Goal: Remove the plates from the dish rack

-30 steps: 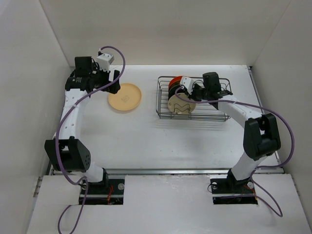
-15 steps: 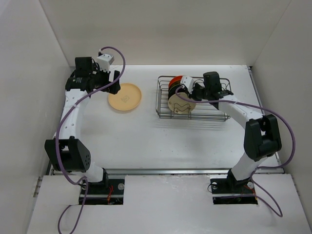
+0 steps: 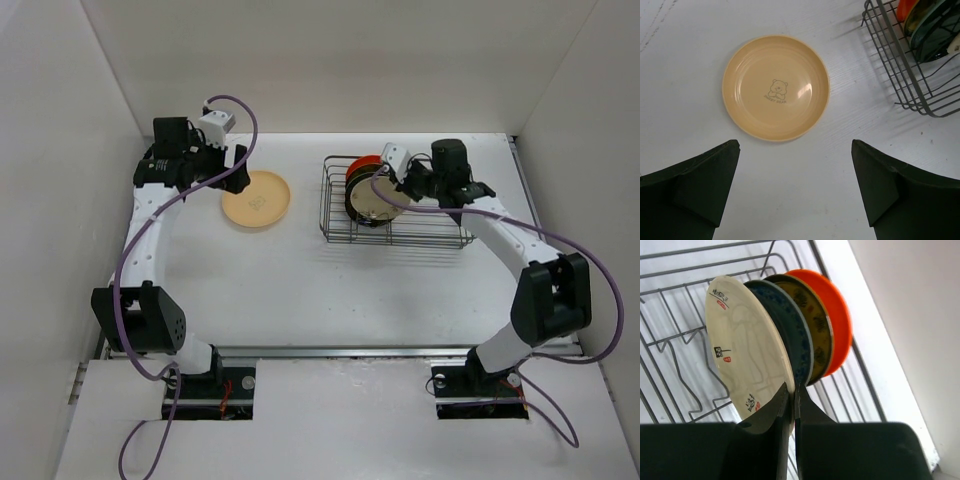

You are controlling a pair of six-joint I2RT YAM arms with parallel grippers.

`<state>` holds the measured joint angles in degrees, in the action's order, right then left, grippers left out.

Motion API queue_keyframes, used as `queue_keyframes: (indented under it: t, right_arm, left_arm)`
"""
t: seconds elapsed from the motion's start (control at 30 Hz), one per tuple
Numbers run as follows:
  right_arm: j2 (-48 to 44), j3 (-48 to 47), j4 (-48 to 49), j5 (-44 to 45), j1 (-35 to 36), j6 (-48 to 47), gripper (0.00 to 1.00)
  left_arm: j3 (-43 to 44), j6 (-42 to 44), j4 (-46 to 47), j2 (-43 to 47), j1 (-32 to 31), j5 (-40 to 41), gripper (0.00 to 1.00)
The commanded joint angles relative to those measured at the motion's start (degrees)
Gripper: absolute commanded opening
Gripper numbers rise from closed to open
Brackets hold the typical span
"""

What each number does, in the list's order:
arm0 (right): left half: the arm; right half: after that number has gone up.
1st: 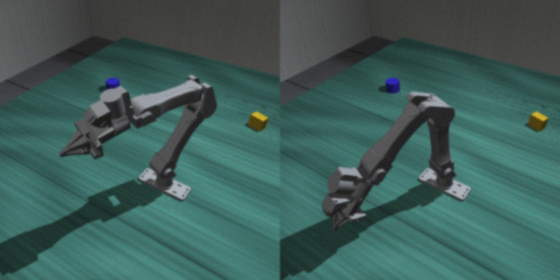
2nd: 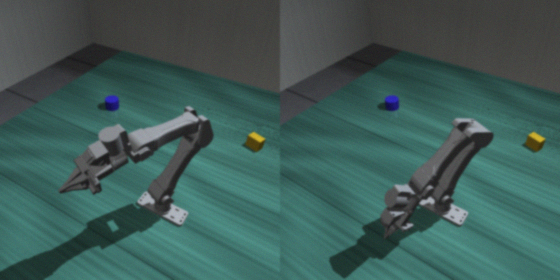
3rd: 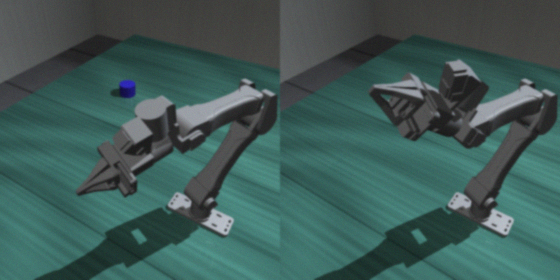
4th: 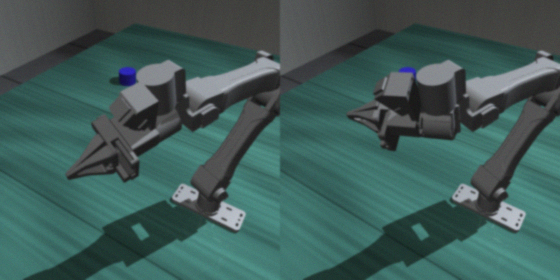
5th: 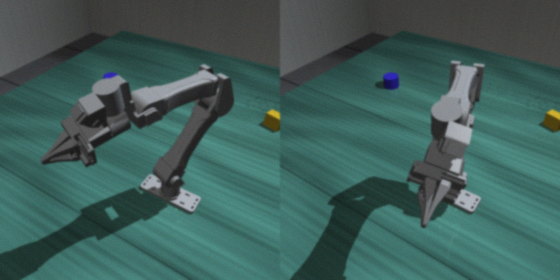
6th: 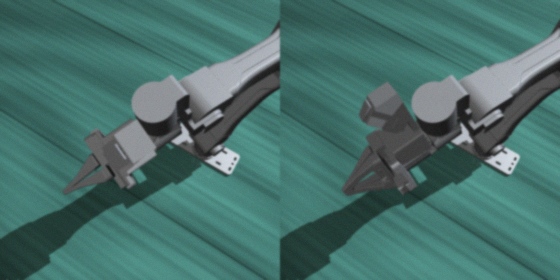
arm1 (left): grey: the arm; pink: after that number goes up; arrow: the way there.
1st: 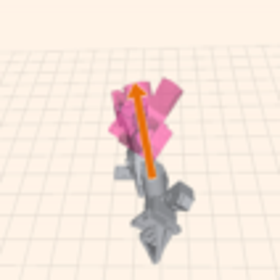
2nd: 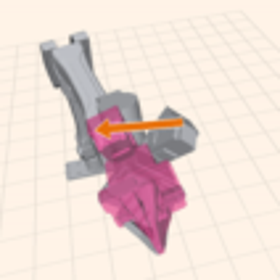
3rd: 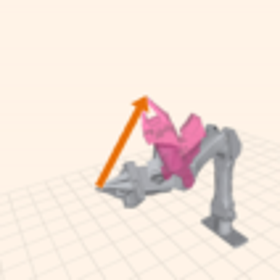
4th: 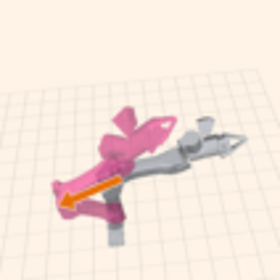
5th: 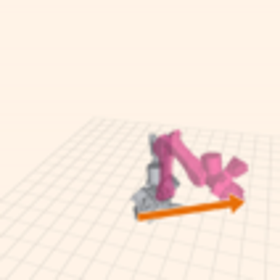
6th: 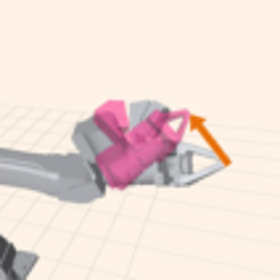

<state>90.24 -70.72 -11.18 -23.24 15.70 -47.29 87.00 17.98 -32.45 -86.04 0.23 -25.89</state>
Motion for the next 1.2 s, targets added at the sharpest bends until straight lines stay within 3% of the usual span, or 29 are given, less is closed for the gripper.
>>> queue_keyframes:
  t: [0.0, 0.2, 0.43, 0.63, 0.9, 0.97, 1.0, 1.03, 1.07, 1.17]
  right_arm:
    - [-4.2, -4.2, 2.3, 0.0, -0.7, 1.3, 0.0]
    - [-5.3, -9.5, 2.3, 0.0, -1.9, 5.5, 0.0]
    - [-4.8, -17.6, -2.1, -6.2, 3.0, 20.2, 0.0]
    - [-5.3, -20.0, -2.8, -9.2, 9.8, 30.1, 0.0]
    - [-2.7, -23.9, -1.7, -10.9, 13.3, 34.0, 0.0]
    - [-2.1, -24.5, -1.7, -10.9, 13.3, 34.5, 0.0]
    - [-2.1, -24.5, -1.7, -10.9, 13.3, 34.5, 0.0]
    - [-2.1, -25.0, -1.7, -10.9, 13.3, 35.1, 0.0]
    - [-2.1, -25.0, -1.7, -11.4, 13.3, 35.1, 0.0]
    - [-1.6, -25.0, -1.2, -11.4, 13.8, 35.6, 0.0]
  left_arm:
    - [-0.2, 1.0, 1.3, 3.9, 0.1, -5.9, 0.94]
    - [2.1, 2.1, 2.6, 4.6, 0.1, -22.4, 0.94]
    - [0.9, -7.4, 12.6, 3.1, -0.4, -39.6, 0.94]
    - [1.4, -8.9, 14.9, 1.3, -4.4, -40.8, 0.94]
    - [3.2, -7.1, 14.3, 0.7, -10.6, -32.4, 0.89]
    - [3.2, -6.6, 14.3, 0.7, -11.3, -30.9, 0.78]
    - [3.2, -6.6, 13.6, 0.7, -11.3, -29.5, 0.62]
    - [3.2, -6.6, 13.6, 0.7, -11.8, -29.0, 0.62]
    - [2.7, -5.9, 13.6, 0.7, -11.8, -28.3, 0.45]
    - [2.6, -5.3, 13.0, 0.7, -11.8, -26.7, 0.31]
